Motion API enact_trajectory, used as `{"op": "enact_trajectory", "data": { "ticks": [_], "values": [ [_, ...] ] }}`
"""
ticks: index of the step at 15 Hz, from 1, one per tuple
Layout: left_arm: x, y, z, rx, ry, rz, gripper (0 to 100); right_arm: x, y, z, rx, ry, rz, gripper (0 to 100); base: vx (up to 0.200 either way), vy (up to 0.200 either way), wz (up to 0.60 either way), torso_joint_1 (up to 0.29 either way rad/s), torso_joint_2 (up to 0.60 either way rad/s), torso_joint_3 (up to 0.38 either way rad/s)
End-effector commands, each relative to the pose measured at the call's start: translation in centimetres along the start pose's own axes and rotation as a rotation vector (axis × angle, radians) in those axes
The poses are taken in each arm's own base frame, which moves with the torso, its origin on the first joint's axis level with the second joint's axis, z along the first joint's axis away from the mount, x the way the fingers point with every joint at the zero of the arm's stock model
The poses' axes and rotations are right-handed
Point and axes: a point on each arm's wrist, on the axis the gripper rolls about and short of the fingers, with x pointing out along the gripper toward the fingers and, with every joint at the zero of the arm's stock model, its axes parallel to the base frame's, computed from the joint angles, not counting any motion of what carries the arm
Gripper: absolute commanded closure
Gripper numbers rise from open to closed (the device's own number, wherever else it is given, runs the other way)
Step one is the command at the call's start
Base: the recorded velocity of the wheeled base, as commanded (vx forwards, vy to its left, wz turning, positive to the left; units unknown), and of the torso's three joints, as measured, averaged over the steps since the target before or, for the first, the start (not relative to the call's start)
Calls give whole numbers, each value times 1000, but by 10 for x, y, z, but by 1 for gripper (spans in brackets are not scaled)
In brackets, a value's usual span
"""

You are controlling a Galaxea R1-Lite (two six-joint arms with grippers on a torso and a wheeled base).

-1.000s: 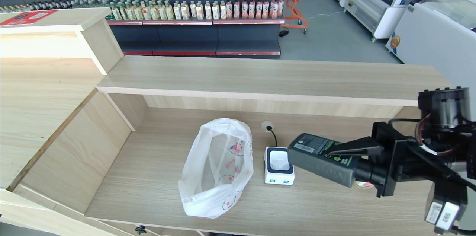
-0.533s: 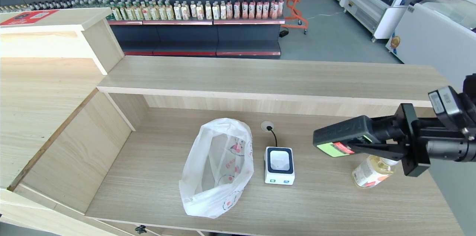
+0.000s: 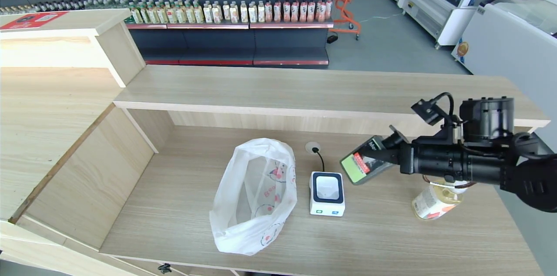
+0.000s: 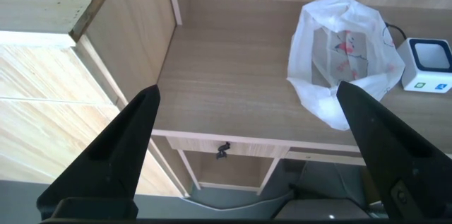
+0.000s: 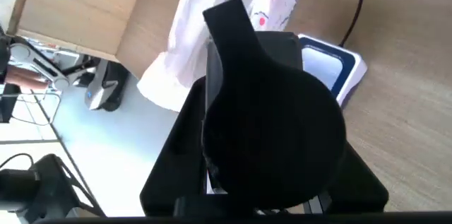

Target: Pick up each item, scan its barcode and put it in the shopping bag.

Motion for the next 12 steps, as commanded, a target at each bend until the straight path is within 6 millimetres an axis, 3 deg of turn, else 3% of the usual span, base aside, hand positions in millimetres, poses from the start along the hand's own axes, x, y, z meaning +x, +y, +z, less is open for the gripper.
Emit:
{"op": "enact_trajectory", "data": {
  "ticks": [1, 7, 12],
  "values": [
    [0, 0, 0, 0, 0, -1, 0, 38, -18, -43, 81, 140, -41, 100, 0, 0, 0, 0, 0, 0],
    [0, 0, 0, 0, 0, 1, 0, 97, -24, -63, 38, 167, -135, 100, 0, 0, 0, 0, 0, 0],
    [0, 0, 0, 0, 0, -1, 0, 126, -29, -66, 13, 157, -182, 100, 0, 0, 0, 0, 0, 0]
  ]
}}
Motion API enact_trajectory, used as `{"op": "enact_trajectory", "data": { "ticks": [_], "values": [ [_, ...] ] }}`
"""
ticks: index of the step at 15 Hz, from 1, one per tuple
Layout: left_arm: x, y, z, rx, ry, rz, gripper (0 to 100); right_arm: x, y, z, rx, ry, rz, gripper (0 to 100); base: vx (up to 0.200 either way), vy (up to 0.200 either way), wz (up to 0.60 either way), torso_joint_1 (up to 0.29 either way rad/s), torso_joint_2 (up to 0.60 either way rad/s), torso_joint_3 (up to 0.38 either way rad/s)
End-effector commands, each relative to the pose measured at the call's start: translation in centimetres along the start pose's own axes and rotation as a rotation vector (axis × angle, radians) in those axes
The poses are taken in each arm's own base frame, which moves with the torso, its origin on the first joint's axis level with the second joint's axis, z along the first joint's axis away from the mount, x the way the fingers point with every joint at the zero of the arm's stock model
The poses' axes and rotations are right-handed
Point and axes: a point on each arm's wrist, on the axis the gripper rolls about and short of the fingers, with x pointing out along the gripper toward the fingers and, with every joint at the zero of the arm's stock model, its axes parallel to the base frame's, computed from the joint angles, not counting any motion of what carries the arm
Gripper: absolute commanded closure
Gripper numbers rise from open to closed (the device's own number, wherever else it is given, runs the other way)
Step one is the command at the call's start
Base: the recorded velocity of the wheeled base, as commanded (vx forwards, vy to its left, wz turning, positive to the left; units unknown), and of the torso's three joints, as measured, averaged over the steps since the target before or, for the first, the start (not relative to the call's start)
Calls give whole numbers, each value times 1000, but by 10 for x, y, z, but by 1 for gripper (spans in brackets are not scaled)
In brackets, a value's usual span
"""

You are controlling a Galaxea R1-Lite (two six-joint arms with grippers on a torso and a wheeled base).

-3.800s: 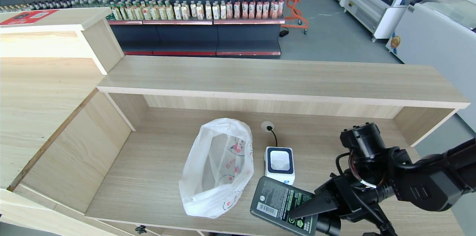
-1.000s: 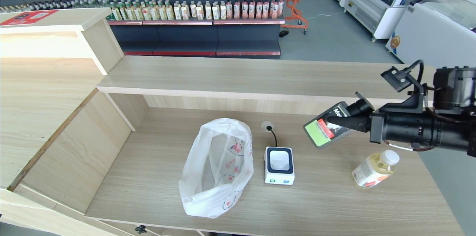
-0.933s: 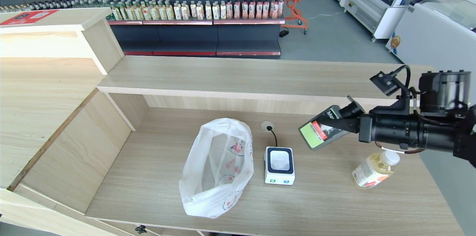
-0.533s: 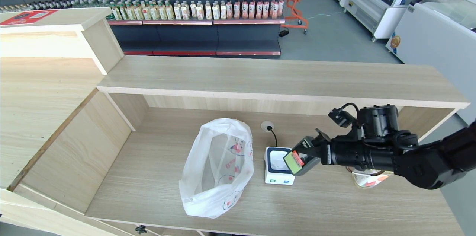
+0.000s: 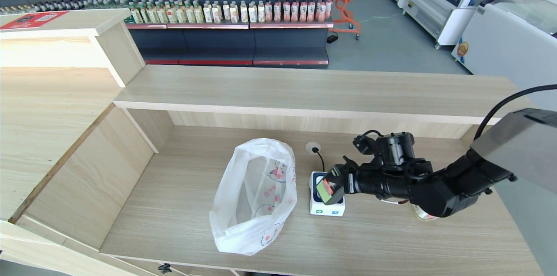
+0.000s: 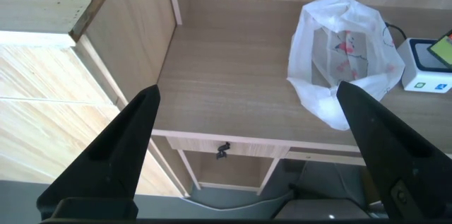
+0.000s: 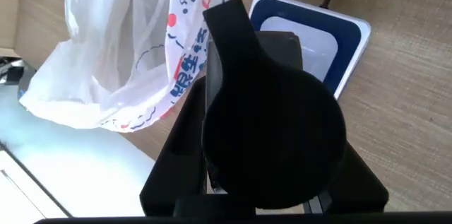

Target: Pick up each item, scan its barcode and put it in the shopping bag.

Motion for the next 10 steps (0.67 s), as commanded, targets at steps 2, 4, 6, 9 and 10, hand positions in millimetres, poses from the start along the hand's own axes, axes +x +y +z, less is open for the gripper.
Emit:
{"op": "enact_trajectory", "data": {
  "ticks": [2, 4, 6, 9, 10],
  "values": [
    [0, 0, 0, 0, 0, -1, 0, 21, 1, -8, -7, 20, -35, 100, 0, 0, 0, 0, 0, 0],
    [0, 0, 0, 0, 0, -1, 0, 24, 6, -9, -14, 22, -33, 100, 0, 0, 0, 0, 0, 0],
    [0, 0, 0, 0, 0, -1, 0, 26, 8, -9, -19, 20, -31, 100, 0, 0, 0, 0, 0, 0],
    [0, 0, 0, 0, 0, -1, 0, 27, 12, -9, -25, 19, -27, 100, 0, 0, 0, 0, 0, 0],
    [0, 0, 0, 0, 0, -1, 0, 27, 11, -10, -24, 19, -34, 100, 0, 0, 0, 0, 0, 0]
  ]
}}
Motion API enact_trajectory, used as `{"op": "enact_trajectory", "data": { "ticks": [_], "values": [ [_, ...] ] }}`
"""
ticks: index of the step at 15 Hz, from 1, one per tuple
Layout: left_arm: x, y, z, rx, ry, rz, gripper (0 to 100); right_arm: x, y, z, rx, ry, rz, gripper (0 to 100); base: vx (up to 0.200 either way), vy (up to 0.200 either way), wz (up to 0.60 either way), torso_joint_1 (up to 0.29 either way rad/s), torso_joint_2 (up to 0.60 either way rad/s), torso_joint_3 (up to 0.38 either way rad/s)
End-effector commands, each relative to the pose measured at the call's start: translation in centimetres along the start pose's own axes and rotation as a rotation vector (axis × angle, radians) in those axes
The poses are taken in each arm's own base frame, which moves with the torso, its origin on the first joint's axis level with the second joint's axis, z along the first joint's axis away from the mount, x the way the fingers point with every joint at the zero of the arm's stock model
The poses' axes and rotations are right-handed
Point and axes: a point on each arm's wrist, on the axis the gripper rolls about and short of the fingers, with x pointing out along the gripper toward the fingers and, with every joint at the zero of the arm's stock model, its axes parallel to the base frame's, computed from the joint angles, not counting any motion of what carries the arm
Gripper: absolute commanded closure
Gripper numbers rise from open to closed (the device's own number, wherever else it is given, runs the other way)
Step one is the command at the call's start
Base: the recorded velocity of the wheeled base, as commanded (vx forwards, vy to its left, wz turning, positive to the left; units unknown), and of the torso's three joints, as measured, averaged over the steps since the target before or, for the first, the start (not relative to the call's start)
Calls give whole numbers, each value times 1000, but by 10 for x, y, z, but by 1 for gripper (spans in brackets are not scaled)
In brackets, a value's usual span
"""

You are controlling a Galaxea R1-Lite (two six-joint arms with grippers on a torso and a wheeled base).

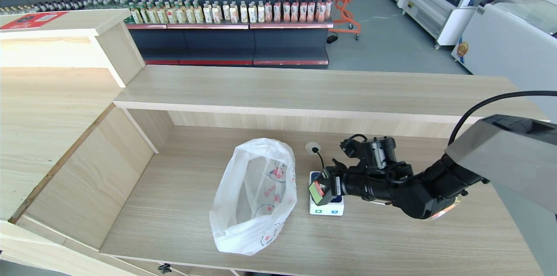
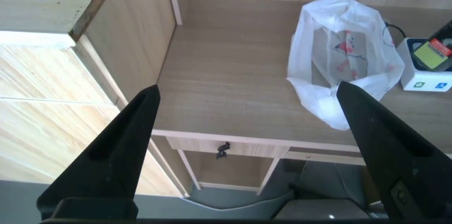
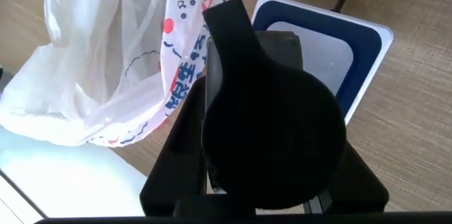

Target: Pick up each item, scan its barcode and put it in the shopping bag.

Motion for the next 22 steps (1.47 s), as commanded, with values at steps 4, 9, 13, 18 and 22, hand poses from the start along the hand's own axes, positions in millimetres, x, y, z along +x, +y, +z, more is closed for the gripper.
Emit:
{"op": "enact_trajectory", "data": {
  "ticks": [4, 9, 13, 18, 22],
  "values": [
    [0, 0, 0, 0, 0, 1, 0, -17, 7, 22, 4, -83, -8, 100, 0, 0, 0, 0, 0, 0],
    [0, 0, 0, 0, 0, 1, 0, -67, 19, 56, 25, -214, 17, 100, 0, 0, 0, 0, 0, 0],
    [0, 0, 0, 0, 0, 1, 0, -94, 18, 45, 30, -194, 35, 100, 0, 0, 0, 0, 0, 0],
    [0, 0, 0, 1, 0, -1, 0, -113, 26, 53, 12, -236, 51, 100, 0, 0, 0, 0, 0, 0],
    [0, 0, 0, 3, 0, -1, 0, -118, 31, 53, 7, -240, 62, 100, -100, 0, 0, 0, 1, 2]
  ]
}}
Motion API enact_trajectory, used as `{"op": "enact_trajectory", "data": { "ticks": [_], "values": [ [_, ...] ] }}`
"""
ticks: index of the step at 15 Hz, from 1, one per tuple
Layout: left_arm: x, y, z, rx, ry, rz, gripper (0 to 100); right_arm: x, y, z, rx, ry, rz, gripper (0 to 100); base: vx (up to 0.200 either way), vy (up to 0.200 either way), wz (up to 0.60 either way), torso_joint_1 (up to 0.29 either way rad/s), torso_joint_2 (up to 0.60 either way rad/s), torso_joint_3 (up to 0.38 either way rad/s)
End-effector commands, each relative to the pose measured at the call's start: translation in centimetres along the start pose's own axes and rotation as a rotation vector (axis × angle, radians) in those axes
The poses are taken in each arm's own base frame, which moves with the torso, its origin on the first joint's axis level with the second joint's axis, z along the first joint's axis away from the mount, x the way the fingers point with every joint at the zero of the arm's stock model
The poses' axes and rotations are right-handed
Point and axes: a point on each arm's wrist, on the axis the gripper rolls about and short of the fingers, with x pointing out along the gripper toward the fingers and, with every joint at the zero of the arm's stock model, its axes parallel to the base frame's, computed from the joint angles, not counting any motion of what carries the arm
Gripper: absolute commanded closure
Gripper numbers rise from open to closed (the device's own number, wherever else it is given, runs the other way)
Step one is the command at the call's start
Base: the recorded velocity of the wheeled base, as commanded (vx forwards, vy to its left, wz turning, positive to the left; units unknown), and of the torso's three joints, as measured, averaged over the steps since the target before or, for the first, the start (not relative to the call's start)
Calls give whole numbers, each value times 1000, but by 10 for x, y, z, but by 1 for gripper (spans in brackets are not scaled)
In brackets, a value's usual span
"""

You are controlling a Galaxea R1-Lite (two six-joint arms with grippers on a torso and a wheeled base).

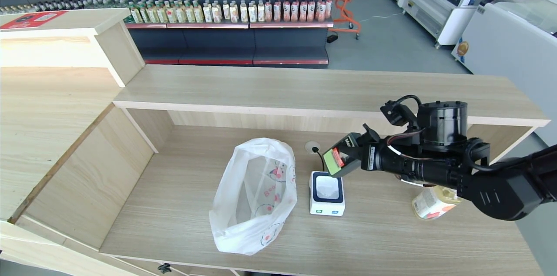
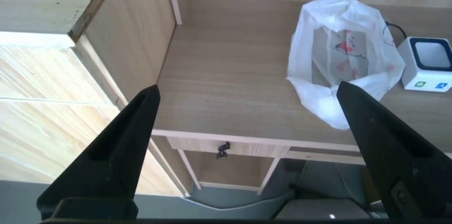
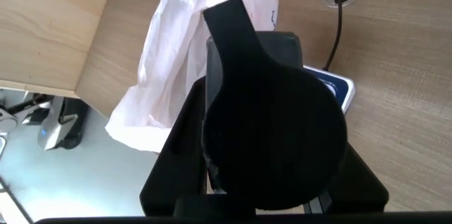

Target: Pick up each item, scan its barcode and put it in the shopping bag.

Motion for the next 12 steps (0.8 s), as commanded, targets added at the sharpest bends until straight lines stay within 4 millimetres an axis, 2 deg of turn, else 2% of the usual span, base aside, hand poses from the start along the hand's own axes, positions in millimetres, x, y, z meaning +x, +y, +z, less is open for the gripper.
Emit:
{"op": "enact_trajectory", "data": {
  "ticks": [1, 6, 10, 12],
  "values": [
    [0, 0, 0, 0, 0, 0, 0, -4, 3, 2, -4, -9, 7, 100, 0, 0, 0, 0, 0, 0],
    [0, 0, 0, -1, 0, 0, 0, -1, 12, 0, -11, 1, 45, 100, 0, 0, 0, 0, 0, 0],
    [0, 0, 0, -3, 0, 0, 0, 8, 23, -3, -21, 19, 91, 100, 0, 200, 0, -4, 0, 5],
    [0, 0, 0, -4, 0, 0, 0, 22, 29, -7, -27, 36, 113, 100, 0, 0, 0, 0, 0, 0]
  ]
}}
